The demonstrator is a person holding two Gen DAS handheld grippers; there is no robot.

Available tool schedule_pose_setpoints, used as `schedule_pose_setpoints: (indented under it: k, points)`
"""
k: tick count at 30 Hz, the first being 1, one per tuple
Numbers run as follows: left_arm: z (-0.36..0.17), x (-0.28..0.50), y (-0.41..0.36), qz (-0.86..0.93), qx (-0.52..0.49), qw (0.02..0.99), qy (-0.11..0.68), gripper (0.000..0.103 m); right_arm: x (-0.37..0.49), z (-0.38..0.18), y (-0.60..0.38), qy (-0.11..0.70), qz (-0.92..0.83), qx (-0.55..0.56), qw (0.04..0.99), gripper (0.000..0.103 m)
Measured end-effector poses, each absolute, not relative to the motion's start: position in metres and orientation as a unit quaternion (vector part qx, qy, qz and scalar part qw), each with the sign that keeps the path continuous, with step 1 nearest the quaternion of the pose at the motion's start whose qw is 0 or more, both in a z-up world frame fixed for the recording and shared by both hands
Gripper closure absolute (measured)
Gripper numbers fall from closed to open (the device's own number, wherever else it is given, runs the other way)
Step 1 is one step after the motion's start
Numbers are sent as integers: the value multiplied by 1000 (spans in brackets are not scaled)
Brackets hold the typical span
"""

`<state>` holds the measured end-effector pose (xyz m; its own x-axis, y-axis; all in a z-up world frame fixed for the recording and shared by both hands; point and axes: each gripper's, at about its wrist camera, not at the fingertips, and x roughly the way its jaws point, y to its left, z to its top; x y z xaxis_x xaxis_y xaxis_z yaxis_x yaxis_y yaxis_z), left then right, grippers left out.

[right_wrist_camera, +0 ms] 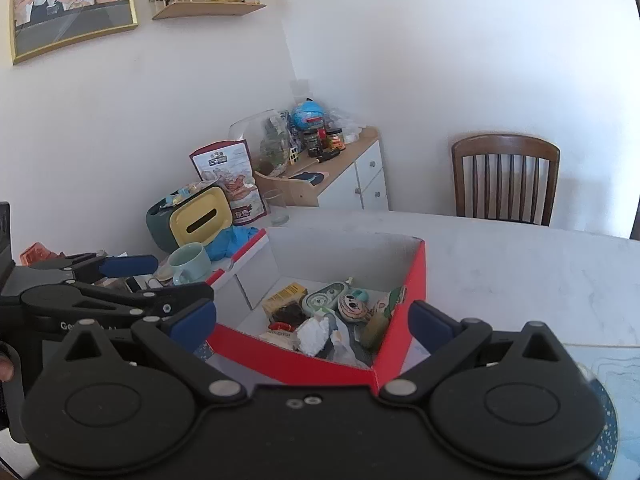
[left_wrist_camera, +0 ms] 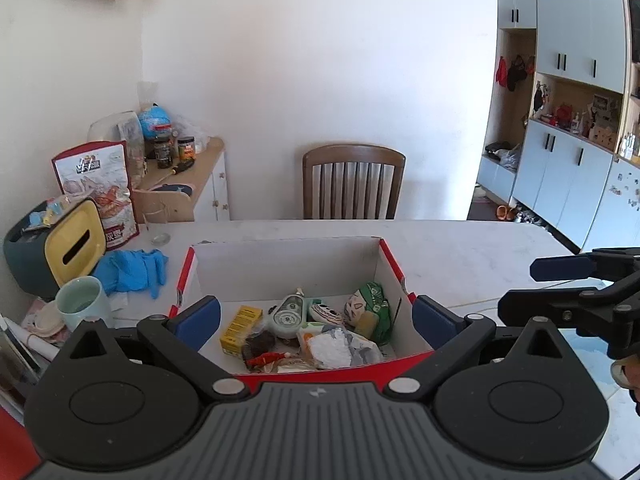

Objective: Organize objects

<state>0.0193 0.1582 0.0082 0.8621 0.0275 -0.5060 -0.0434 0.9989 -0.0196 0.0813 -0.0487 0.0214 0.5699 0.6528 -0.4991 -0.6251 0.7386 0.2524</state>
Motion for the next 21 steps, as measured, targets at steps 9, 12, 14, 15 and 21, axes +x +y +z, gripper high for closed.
schedule_pose_setpoints:
  k: [9,12,14,15,21]
  points:
    - [7,19,151,18,-5,963,267,0,77,18,-61,297,351,30,888,1]
    - [6,18,148,20,-6,963,270,0,76,17,-64,298,349,31,888,1]
    - [5,18,147,23,-6,961,274,0,74,16,-66,299,347,32,888,1]
    - [4,18,146,24,-6,961,276,0,74,16,-68,300,347,32,888,1]
    - [3,18,139,24,-11,957,289,0,73,13,-78,304,343,35,888,1]
